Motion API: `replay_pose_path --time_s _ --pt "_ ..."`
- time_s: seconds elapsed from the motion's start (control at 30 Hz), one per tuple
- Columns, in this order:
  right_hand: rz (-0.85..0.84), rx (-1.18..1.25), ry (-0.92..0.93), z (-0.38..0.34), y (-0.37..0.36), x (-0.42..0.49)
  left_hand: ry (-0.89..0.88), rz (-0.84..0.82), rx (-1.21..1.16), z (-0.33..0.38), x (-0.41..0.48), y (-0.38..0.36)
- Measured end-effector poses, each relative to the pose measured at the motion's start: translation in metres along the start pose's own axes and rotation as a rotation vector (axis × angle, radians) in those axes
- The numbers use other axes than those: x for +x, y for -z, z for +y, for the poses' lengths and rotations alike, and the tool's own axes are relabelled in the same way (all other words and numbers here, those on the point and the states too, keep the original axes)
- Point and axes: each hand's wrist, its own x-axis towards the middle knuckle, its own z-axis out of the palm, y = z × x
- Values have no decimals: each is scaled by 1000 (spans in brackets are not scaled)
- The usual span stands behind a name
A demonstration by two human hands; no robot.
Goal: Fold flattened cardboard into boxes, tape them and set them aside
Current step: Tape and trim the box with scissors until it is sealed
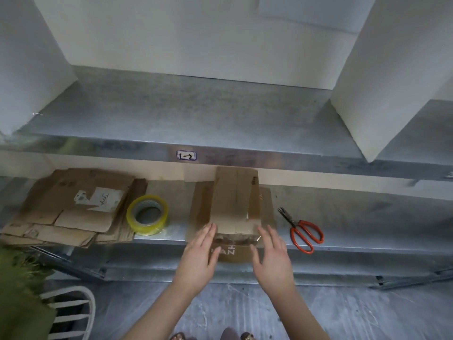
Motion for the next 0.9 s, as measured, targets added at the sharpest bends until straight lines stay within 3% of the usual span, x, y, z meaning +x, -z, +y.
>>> replay_pose_path --time_s 0.27,0.53,0.77,0.9 --pt "-117 480 -91 17 -1 15 273 55 -608 12 12 -18" --pt "-157 436 -46 29 8 32 198 -37 -282 3 24 8" --pt "17 248 -26 17 -7 39 62 159 -48 -2 33 -8" --pt "-53 288 -5 22 -6 33 74 154 -69 -3 32 -9"
